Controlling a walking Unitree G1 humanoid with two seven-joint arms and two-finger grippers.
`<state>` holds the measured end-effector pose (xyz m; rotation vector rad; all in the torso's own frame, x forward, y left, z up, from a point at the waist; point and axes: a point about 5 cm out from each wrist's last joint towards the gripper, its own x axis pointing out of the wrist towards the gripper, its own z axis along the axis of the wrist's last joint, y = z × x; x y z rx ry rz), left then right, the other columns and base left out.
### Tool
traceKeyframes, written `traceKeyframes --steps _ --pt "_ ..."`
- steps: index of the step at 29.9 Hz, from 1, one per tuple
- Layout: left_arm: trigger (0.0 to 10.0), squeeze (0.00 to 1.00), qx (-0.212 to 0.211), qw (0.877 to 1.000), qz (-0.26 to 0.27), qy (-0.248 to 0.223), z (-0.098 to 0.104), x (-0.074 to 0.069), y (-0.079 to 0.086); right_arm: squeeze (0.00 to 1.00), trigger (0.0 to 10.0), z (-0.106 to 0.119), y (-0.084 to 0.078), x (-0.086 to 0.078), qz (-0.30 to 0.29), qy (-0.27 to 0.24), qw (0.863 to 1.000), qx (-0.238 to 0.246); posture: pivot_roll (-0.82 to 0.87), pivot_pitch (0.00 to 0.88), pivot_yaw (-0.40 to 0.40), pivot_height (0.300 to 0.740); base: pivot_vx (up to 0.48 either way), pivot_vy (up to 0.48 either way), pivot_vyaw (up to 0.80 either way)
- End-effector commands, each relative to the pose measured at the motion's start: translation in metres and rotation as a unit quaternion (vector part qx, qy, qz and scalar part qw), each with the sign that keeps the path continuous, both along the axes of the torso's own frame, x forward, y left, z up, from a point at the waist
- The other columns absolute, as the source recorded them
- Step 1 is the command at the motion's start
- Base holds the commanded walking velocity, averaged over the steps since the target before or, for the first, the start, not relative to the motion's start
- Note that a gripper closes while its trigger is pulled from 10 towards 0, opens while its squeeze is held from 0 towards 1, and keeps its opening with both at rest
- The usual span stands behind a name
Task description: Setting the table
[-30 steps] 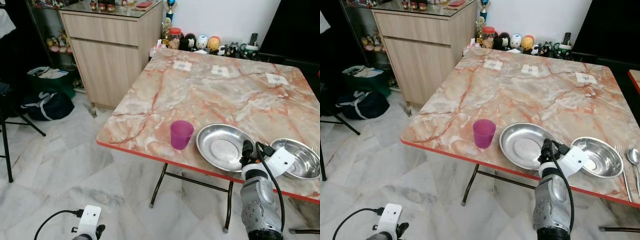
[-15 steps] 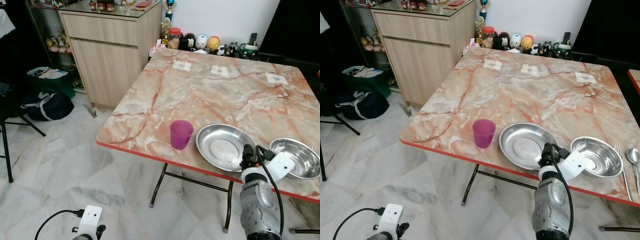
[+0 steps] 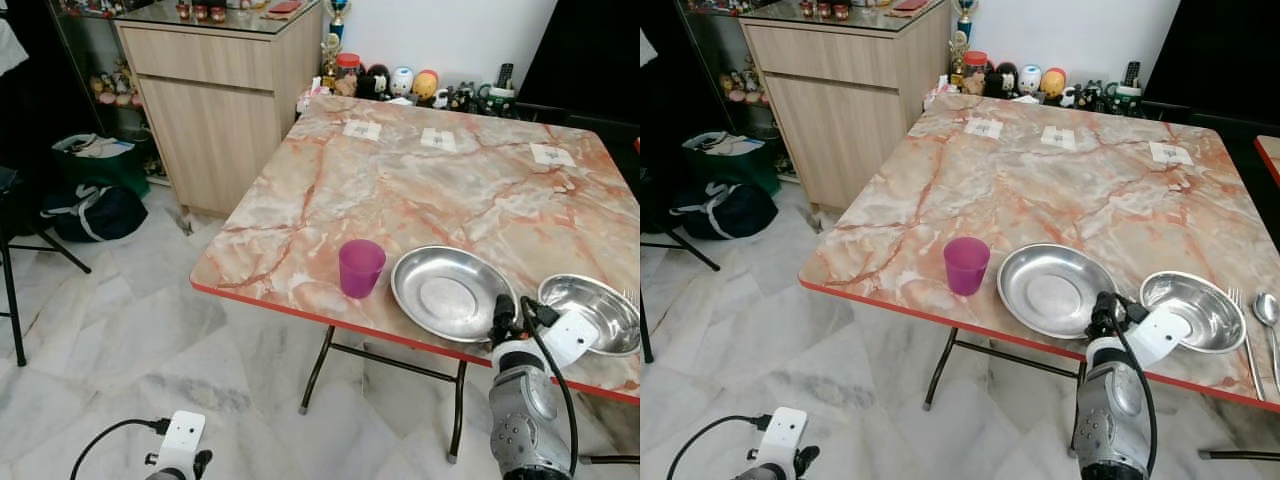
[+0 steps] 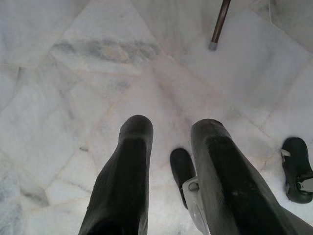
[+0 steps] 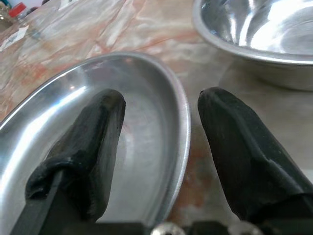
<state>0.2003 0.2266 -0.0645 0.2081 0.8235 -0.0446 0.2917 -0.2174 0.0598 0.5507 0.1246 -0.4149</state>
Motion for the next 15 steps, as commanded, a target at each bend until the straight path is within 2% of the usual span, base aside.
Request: traceKeyframes --steps 1,15 --pt "10.0 0.00 0.005 1.000 -0.012 0.006 -0.0018 -0.0025 -0.0018 0.00 10.0 0.0003 -0.0005 0.0029 0.009 0.006 1.000 -0.004 0.04 0.014 -0.043 0.740 0.000 0.000 0.00" --pt "10.0 0.00 0.006 1.000 -0.014 0.007 -0.0020 -0.0031 -0.0015 0.00 10.0 -0.0041 -0.0069 0.0006 -0.004 0.014 1.000 0.009 0.04 0.015 -0.045 0.740 0.000 0.000 0.00"
